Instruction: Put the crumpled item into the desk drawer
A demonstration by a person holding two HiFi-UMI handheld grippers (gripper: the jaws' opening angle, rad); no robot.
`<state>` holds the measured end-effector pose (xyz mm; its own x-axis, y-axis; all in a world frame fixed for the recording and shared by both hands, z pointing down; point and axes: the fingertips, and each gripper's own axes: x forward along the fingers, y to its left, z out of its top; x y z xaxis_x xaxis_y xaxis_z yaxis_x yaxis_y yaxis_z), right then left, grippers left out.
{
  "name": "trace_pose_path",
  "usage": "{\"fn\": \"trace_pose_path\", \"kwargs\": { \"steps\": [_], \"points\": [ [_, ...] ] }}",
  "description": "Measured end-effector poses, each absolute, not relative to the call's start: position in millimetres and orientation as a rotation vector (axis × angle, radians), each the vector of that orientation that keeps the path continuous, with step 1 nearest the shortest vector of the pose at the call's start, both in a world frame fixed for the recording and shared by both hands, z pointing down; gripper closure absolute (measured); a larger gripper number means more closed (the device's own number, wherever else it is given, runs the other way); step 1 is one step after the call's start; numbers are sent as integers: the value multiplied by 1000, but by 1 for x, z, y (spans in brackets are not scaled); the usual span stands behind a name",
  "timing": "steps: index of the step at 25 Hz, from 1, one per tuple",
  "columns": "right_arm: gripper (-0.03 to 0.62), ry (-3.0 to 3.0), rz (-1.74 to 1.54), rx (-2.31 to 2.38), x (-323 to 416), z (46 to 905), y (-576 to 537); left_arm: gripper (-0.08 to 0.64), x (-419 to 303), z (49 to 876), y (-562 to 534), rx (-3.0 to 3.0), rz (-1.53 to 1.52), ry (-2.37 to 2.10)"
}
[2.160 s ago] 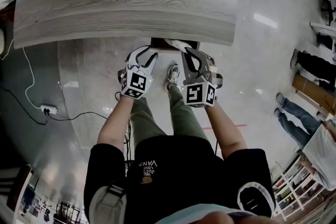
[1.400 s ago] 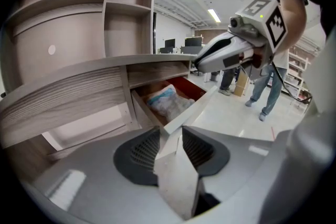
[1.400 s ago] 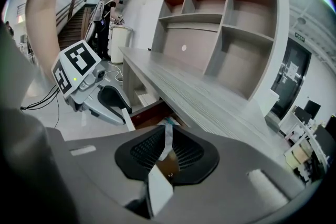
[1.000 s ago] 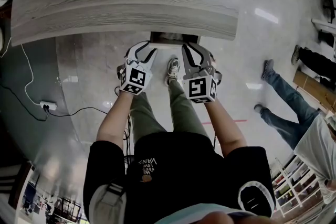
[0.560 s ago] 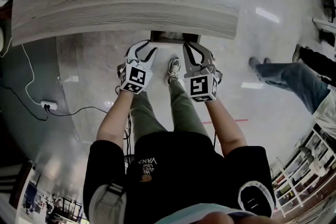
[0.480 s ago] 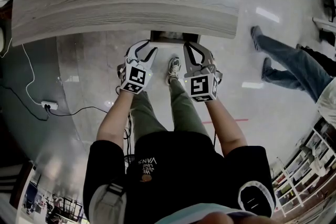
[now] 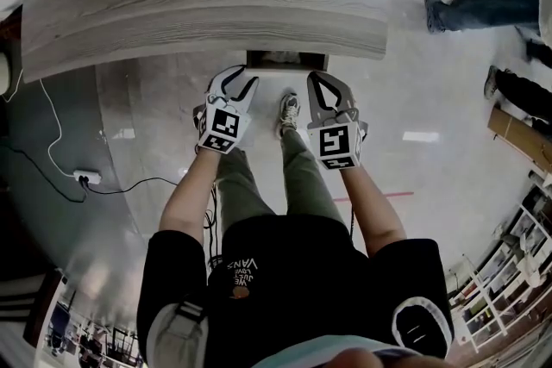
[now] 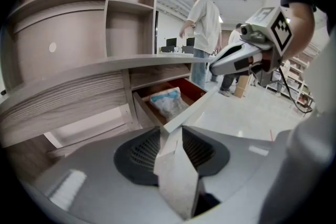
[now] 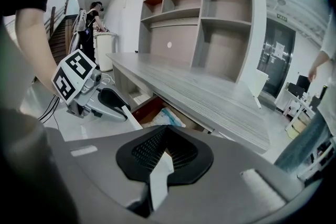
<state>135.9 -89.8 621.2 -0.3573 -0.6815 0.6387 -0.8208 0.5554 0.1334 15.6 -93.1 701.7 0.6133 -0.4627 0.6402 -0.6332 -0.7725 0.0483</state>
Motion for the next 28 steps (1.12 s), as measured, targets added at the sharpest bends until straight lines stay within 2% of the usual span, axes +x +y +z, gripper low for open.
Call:
{"fn": "trace_pose_path", "kwargs": {
  "steps": [28],
  "points": [
    [591, -2041, 377, 1379, 150, 607, -65, 387, 16, 679, -106, 2562, 900, -840]
  ]
}}
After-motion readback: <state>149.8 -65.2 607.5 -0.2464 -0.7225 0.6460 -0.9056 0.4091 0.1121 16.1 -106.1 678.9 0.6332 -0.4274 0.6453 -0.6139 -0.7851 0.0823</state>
